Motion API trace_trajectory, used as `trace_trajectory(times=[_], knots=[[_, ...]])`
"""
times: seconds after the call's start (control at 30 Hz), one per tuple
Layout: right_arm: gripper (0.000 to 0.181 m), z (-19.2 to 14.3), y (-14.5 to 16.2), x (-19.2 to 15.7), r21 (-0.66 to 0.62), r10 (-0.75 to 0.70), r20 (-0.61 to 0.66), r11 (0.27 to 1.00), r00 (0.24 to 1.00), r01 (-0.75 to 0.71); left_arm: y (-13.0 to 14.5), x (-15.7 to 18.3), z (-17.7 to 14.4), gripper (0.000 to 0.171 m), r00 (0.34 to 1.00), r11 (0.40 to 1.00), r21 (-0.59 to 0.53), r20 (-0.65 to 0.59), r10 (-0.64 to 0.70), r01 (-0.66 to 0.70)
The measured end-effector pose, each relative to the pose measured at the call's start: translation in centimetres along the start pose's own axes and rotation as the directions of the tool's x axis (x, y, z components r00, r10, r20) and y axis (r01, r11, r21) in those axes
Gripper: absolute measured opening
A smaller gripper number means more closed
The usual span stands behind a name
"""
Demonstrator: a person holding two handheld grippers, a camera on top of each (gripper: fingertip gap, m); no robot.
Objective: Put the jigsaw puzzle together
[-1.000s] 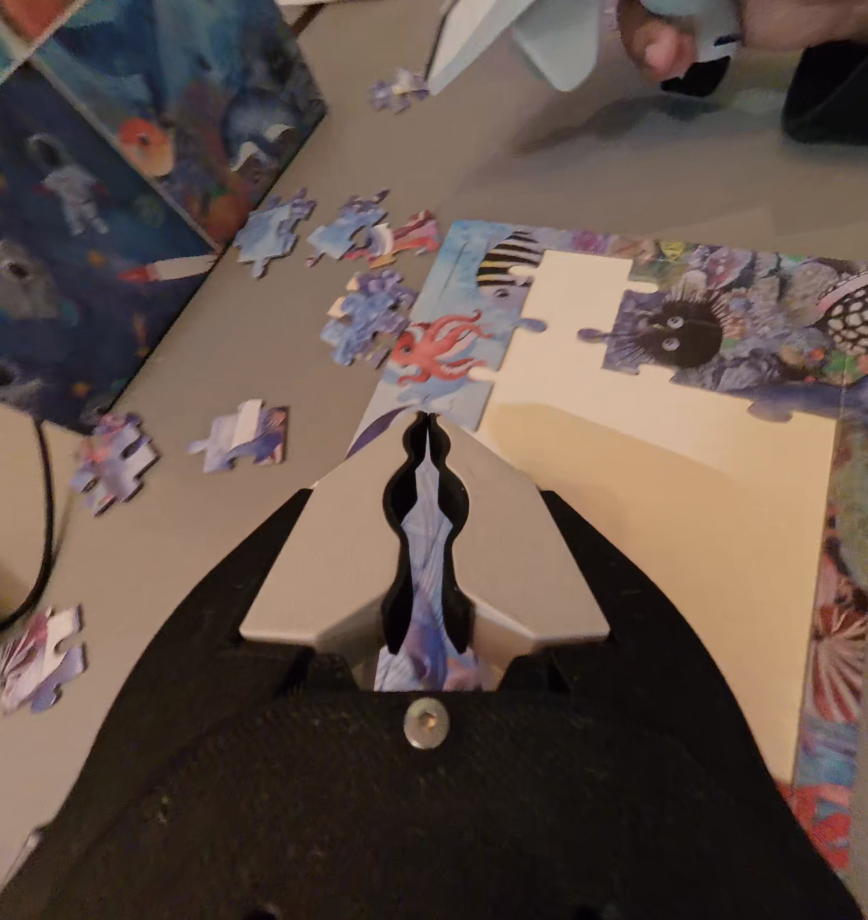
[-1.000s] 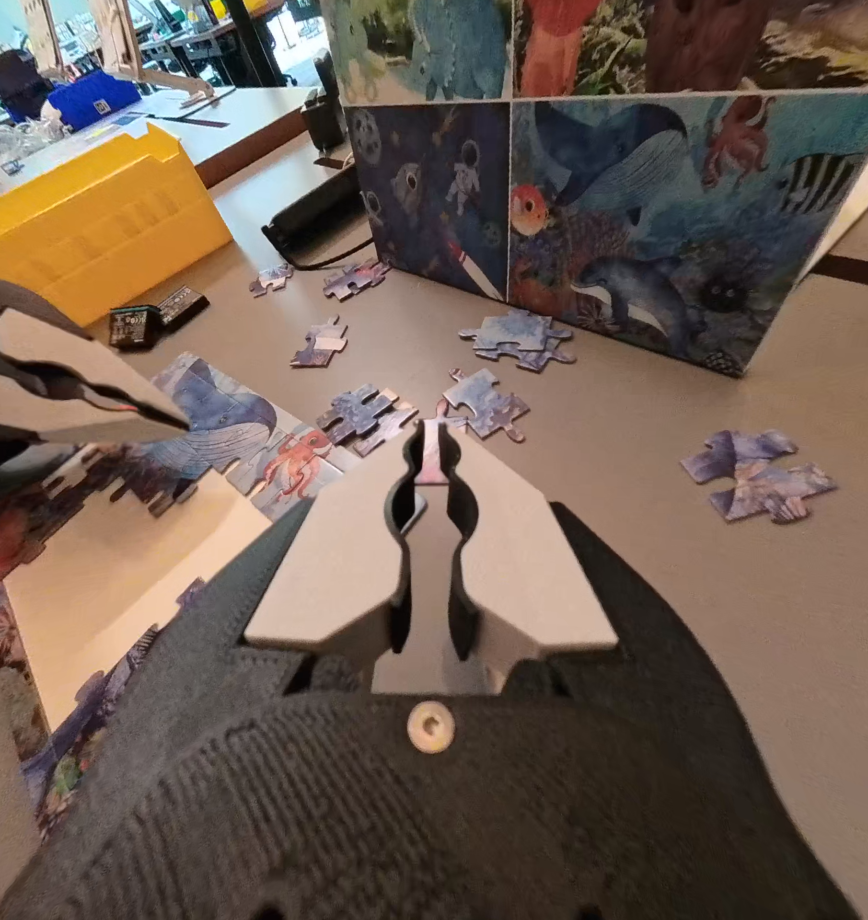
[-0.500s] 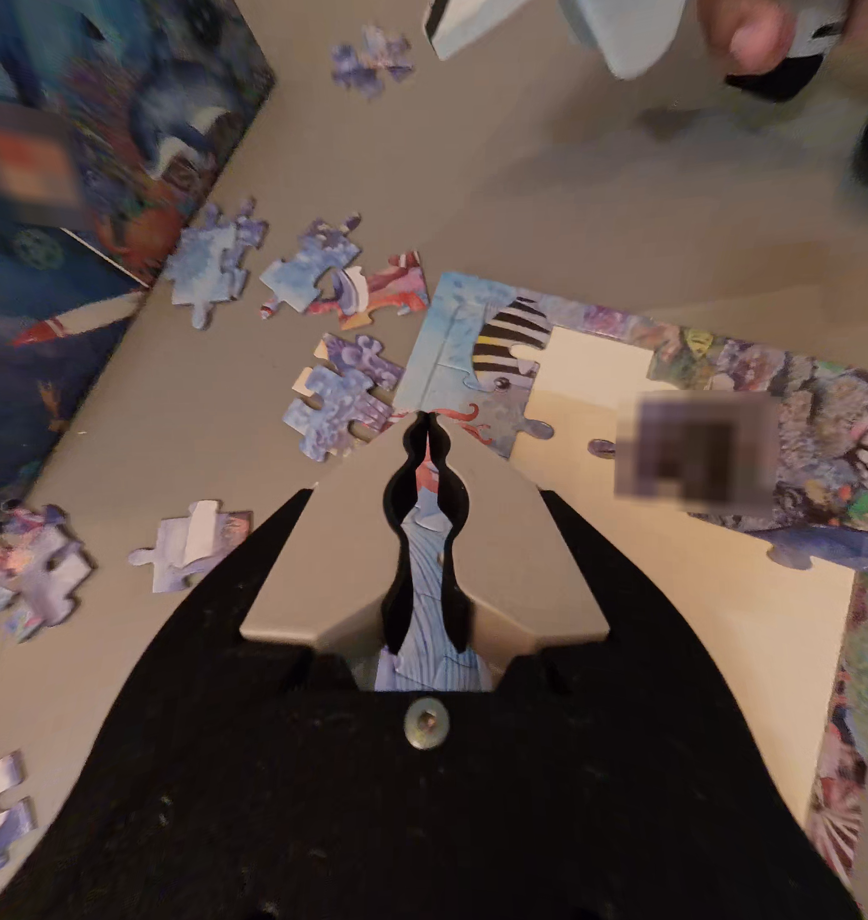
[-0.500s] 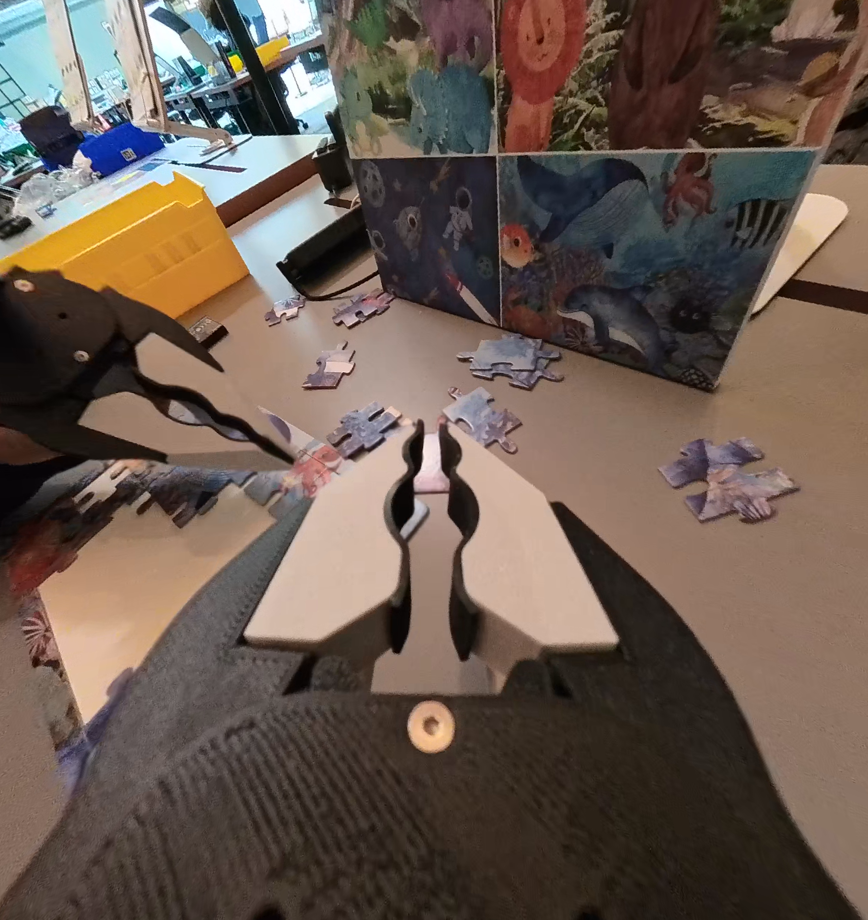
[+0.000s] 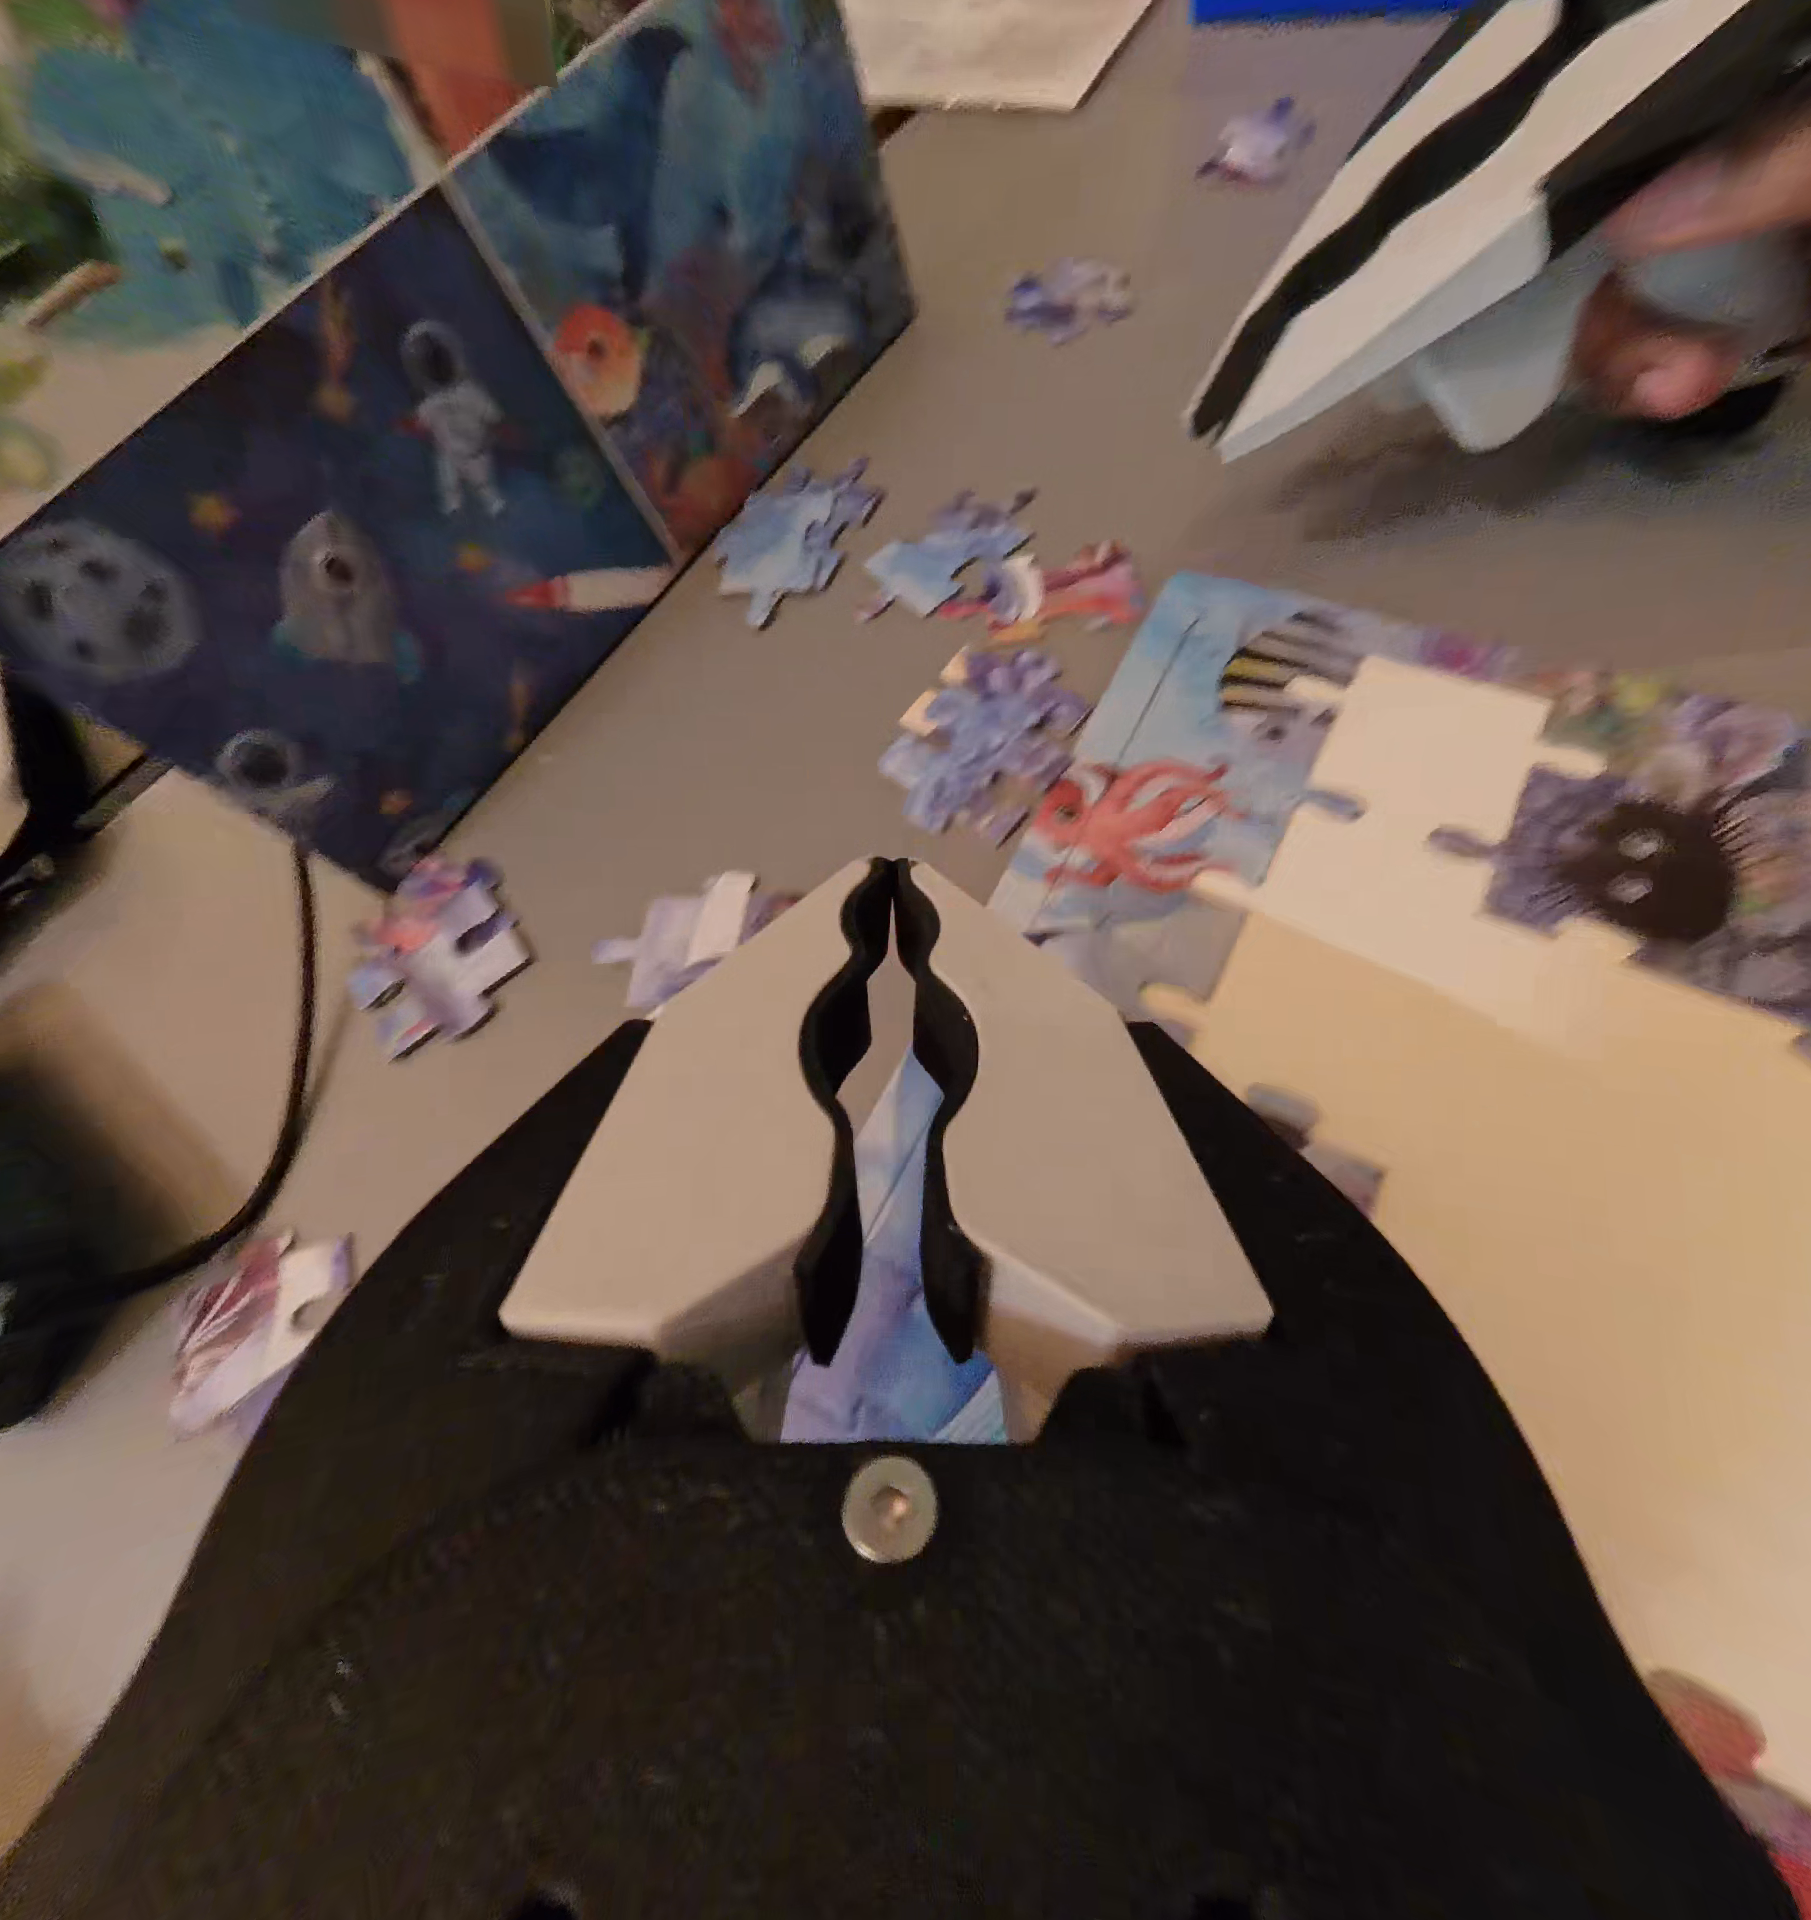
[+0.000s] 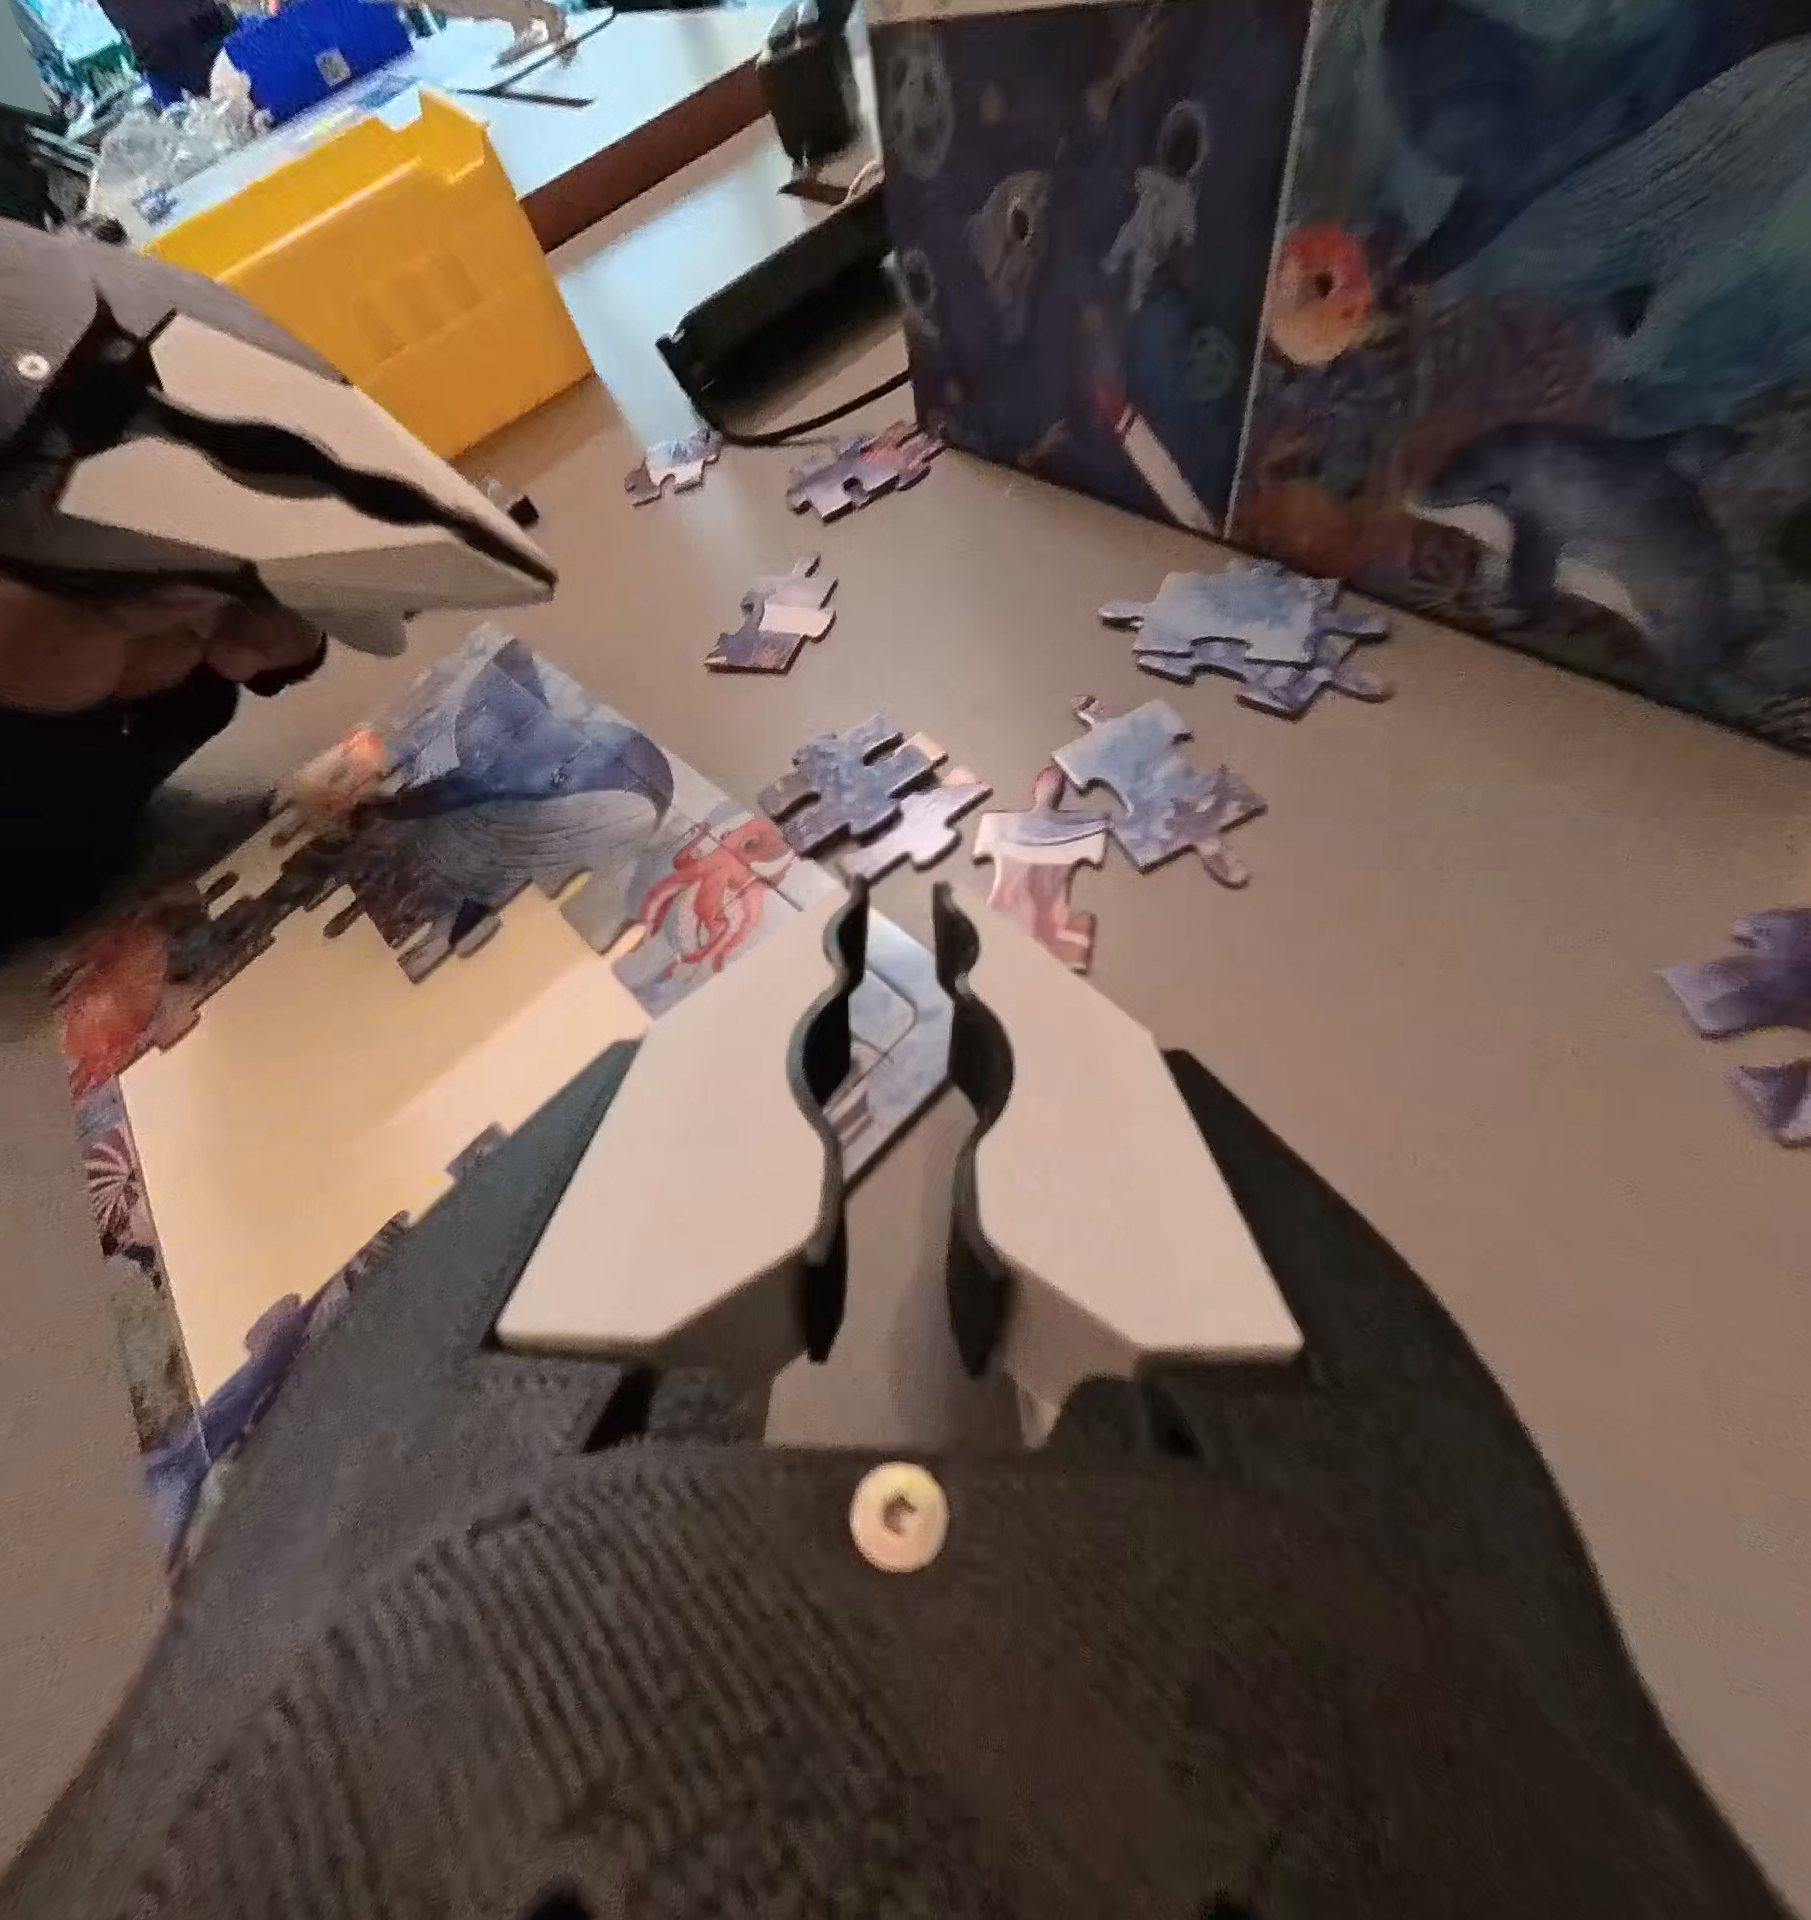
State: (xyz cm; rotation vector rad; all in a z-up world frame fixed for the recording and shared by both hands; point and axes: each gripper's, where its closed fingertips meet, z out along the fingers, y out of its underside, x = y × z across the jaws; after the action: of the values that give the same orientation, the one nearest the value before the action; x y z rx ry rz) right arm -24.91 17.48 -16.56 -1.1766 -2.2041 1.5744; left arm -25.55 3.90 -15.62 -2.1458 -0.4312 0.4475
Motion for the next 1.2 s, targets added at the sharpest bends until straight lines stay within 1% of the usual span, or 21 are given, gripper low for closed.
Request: trace_trajectory(times=[0.07,0.13,0.2,0.27,0.3,0.33,0.37,0.4,0.47,0.57,0.77,0.83,0.9,0.97,1.03,1.07,1.13,1.2], knots=[[0.012,1.2,0.9,-1.2,-0.051,-0.047,0.019,0.998,0.999,0.048,1.4,-1.2,-0.4,0.000,0.999,0.999,-0.038,0.040,0.022,-0.021],[0.019,2.2,1.3,-2.8,-0.086,-0.110,0.046,0.990,0.993,0.113,1.8,-2.3,-1.0,0.000,0.997,0.999,-0.038,0.073,0.030,-0.027],[0.027,3.2,1.1,-5.1,-0.073,-0.156,0.099,0.984,0.983,0.164,1.9,-3.0,-1.3,0.000,0.997,0.999,-0.028,0.076,0.022,-0.020],[0.023,4.2,1.0,-7.0,-0.065,-0.192,0.136,0.977,0.972,0.202,2.0,-3.3,-1.5,0.000,0.997,1.000,-0.019,0.071,0.016,-0.014],[0.015,4.7,1.5,-7.2,-0.105,-0.220,0.120,0.967,0.968,0.233,2.1,-3.3,-1.5,0.000,0.998,1.000,-0.018,0.064,0.014,-0.013],[0.001,5.2,2.5,-6.5,-0.181,-0.254,0.072,0.948,0.964,0.263,2.2,-3.2,-1.4,0.000,0.998,1.000,-0.019,0.059,0.013,-0.012],[0.000,5.5,3.9,-5.4,-0.277,-0.294,0.013,0.917,0.956,0.286,2.3,-3.1,-1.3,0.000,0.999,1.000,-0.021,0.052,0.012,-0.011],[0.000,5.7,4.2,-5.0,-0.297,-0.310,-0.015,0.909,0.951,0.292,2.4,-3.0,-1.2,0.000,0.999,1.000,-0.026,0.046,0.015,-0.014],[0.000,5.8,4.2,-5.0,-0.279,-0.278,-0.023,0.924,0.960,0.261,2.7,-3.0,-1.1,0.000,0.998,0.999,-0.037,0.050,0.031,-0.029],[0.000,5.7,4.3,-5.0,-0.292,-0.217,-0.013,0.934,0.976,0.204,3.1,-3.2,-0.8,0.000,0.998,0.998,-0.050,0.053,0.033,-0.031],[0.000,5.1,4.6,-4.9,-0.331,-0.252,-0.037,0.916,0.967,0.226,3.5,-4.3,-1.2,0.003,0.998,0.999,-0.053,0.057,0.005,-0.002],[0.000,4.4,4.8,-4.9,-0.355,-0.256,-0.021,0.905,0.966,0.232,3.8,-4.9,-1.5,0.005,0.998,0.998,-0.056,0.067,-0.003,0.006],[0.001,3.4,4.8,-4.1,-0.351,-0.251,-0.039,0.910,0.967,0.222,3.9,-5.9,-1.9,0.005,0.995,0.999,-0.047,0.096,-0.007,0.011],[0.018,2.4,3.4,-3.1,-0.271,-0.186,-0.061,0.949,0.981,0.164,3.8,-7.1,-2.7,0.005,0.990,1.000,-0.021,0.139,-0.013,0.016],[0.034,1.4,1.7,-2.5,-0.163,-0.065,-0.029,0.985,0.997,0.060,3.9,-8.3,-3.4,0.005,0.985,0.999,-0.003,0.170,-0.037,0.038],[0.039,1.0,1.2,-2.2,-0.129,-0.011,-0.012,0.992,1.000,0.009,4.0,-8.8,-3.8,0.006,0.983,0.999,0.004,0.178,-0.051,0.051],[0.044,0.6,1.5,-0.8,-0.124,0.039,-0.025,0.991,0.999,-0.042,4.2,-9.5,-4.5,0.007,0.981,0.998,0.017,0.183,-0.069,0.067],[0.046,0.6,2.8,0.9,-0.170,0.023,-0.082,0.985,0.996,-0.037,4.0,-9.3,-5.2,0.008,0.987,0.999,0.033,0.156,-0.040,0.035]])
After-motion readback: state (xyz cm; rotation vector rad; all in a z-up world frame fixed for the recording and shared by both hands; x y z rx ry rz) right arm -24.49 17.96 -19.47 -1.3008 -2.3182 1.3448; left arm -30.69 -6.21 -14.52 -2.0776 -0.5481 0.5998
